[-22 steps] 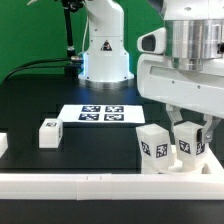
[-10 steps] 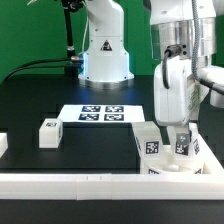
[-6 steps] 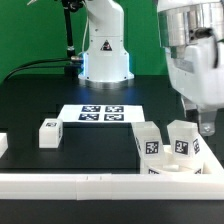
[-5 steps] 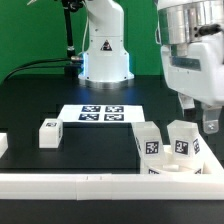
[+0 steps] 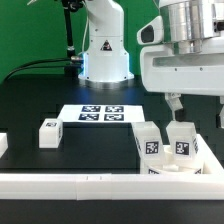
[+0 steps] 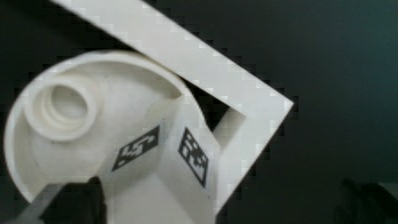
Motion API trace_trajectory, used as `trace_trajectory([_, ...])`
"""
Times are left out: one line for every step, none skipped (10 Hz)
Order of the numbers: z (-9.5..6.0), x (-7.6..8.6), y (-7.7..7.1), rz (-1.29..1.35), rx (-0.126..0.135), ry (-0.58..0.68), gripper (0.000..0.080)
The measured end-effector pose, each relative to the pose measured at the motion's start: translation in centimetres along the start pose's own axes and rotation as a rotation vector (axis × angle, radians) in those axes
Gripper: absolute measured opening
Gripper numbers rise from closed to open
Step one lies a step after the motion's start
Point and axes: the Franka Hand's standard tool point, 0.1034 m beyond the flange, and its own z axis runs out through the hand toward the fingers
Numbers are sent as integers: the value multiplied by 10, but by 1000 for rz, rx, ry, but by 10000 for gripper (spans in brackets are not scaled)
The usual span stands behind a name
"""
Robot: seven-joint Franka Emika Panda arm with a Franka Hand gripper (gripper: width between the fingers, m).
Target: Assemble stool
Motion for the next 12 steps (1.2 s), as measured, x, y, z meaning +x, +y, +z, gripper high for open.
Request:
trace_trajectory([-5, -1, 0, -172, -22, -17, 649])
trace_trajectory([-9, 1, -2, -379, -45, -21, 649])
trace_trajectory([-8, 2, 1, -576, -57, -34, 649])
trace_trajectory([-2, 4, 9, -719, -73, -75, 649])
trace_trajectory([1, 10, 13, -771, -73, -71, 649])
trace_trajectory([0, 12, 14, -816, -83, -67, 649])
trace_trajectory([0, 13, 14, -883, -88, -67, 649])
trace_trajectory([0, 14, 15, -940, -91, -68, 649])
trace_trajectory([0, 16, 16, -1031, -100, -68, 649])
trace_trajectory([-2, 15, 13, -1225, -127, -69, 649])
trace_trajectory([-3, 10, 10, -1421, -153, -87, 649])
trace_trajectory([-2, 4, 7, -1616, -191, -142, 649])
